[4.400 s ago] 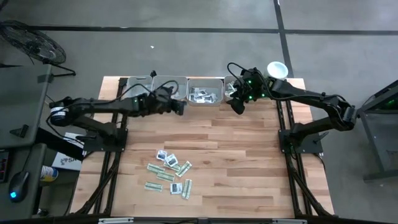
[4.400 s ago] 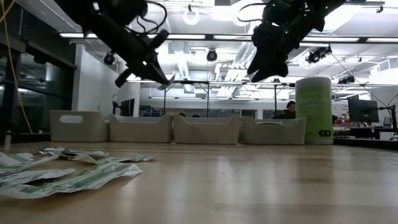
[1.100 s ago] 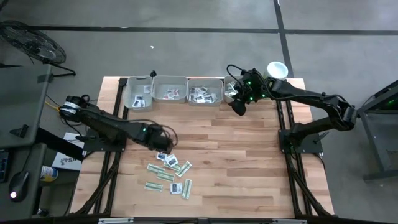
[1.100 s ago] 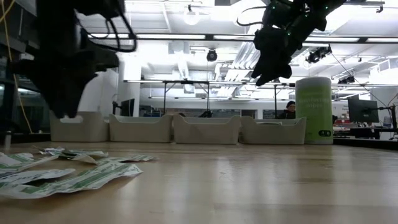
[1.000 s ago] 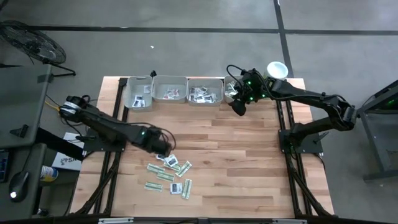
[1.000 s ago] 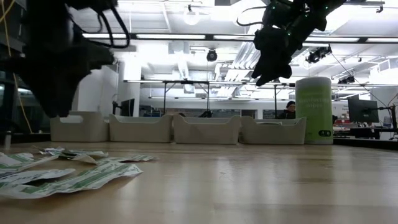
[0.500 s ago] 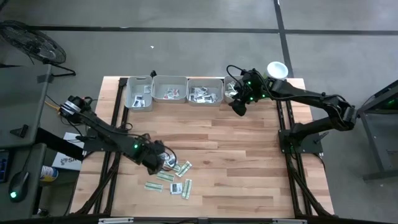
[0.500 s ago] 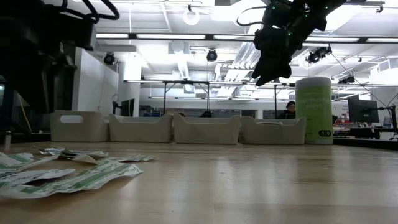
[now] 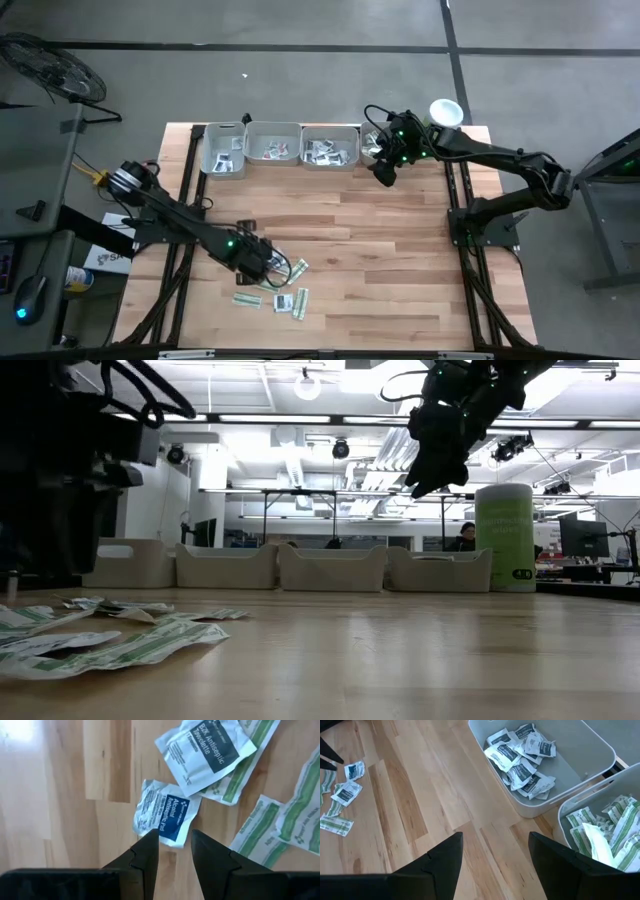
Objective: Pick & Place First Aid Supplies
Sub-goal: Put the blue alcohol pad into the left gray bin
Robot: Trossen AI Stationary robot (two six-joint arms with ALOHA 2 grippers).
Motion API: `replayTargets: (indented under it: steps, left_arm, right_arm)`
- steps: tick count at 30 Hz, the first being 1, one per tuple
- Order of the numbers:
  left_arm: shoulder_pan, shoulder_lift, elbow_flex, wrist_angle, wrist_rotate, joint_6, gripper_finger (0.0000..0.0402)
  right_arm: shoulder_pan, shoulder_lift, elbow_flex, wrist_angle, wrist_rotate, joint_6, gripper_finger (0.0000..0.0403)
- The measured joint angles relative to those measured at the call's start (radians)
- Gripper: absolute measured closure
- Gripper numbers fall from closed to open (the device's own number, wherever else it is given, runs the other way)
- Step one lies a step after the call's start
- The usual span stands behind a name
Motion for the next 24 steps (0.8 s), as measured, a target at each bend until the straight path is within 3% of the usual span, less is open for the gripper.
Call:
replayTargets:
  steps: [7,24]
  left_arm:
    - [0.0,0.039,0.0,0.019,0.057,0.027,0.0289]
    - [-0.002,0.037,-0.081,0.098,0.053,0.048,0.0289]
  right_arm:
    - [0.0,0.0,0.0,0.0,0.0,-0.003,0.0183]
    - [0.0,0.0,0.0,0.0,0.0,-0.002,0.0183]
